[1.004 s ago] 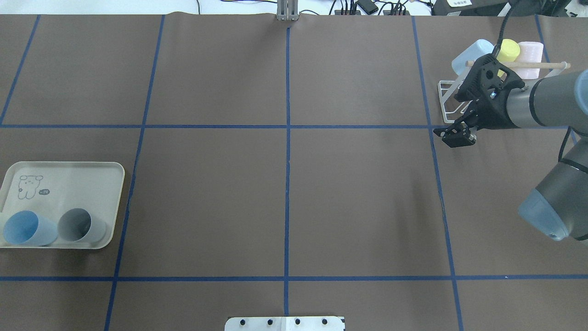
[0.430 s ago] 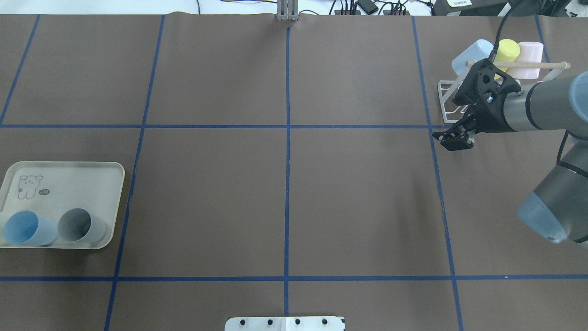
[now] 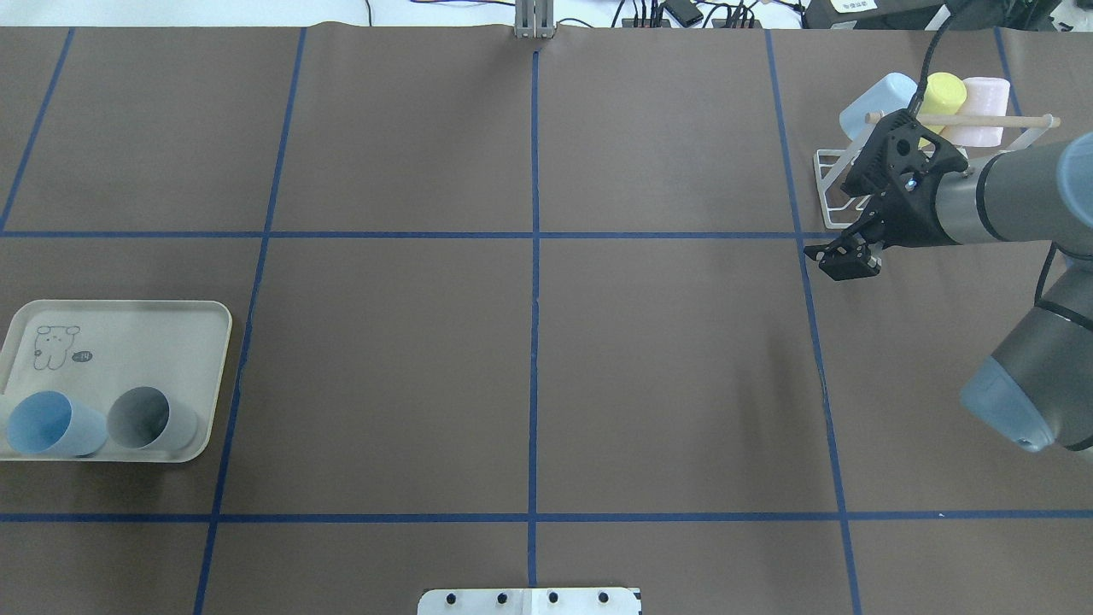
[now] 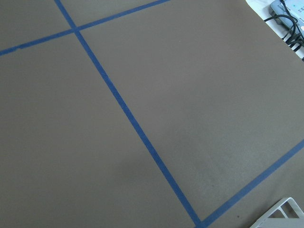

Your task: Transfer IKEA cup to right arm and place on rack

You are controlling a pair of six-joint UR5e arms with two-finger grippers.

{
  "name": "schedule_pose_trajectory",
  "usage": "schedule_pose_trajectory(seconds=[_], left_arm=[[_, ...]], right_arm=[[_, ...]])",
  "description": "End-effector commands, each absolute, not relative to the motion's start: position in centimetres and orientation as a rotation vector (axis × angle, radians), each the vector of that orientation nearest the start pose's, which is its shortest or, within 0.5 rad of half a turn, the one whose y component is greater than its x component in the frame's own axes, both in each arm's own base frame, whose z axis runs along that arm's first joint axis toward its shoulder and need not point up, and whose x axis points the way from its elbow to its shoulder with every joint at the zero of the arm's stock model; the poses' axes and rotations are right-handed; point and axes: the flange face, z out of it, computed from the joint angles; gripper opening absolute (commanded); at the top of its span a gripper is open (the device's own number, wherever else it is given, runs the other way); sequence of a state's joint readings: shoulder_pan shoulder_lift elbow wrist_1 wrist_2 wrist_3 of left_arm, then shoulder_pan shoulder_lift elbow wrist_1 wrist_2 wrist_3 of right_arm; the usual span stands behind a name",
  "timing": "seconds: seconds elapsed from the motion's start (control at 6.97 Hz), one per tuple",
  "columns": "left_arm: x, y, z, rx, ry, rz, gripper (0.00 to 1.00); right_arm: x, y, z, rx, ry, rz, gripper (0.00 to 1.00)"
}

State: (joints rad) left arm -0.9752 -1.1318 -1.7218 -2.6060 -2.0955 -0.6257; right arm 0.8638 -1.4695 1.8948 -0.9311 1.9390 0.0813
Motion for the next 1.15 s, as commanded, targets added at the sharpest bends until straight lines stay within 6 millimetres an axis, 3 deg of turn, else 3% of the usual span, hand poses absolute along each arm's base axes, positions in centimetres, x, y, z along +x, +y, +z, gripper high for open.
schedule_pose_trajectory(seconds=[0.0,0.14,0.29,0.57,0.86,1.0], left_arm=[[11.6,-31.4,65.3,0.300,0.847,0.181,0.39],[11.6,-31.4,65.3,0.296,0.850,0.185,0.15],[11.5,-31.3,65.6,0.296,0.845,0.188,0.00],[11.4,-31.3,65.4,0.300,0.849,0.189,0.00],[11.0,-31.6,63.4,0.310,0.901,0.195,0.00],[9.2,-32.3,62.9,0.336,0.906,0.162,0.00]], right_arm=[[-27.0,-46.6,38.2,0.865,-0.730,-0.755,0.99],[-27.1,-46.6,38.2,0.866,-0.730,-0.758,0.99],[-27.1,-46.5,38.1,0.866,-0.731,-0.757,0.99],[-27.4,-46.4,38.2,0.864,-0.733,-0.763,0.99],[-27.4,-46.4,38.2,0.863,-0.733,-0.765,0.99],[-28.0,-46.0,38.2,0.859,-0.739,-0.776,1.00]])
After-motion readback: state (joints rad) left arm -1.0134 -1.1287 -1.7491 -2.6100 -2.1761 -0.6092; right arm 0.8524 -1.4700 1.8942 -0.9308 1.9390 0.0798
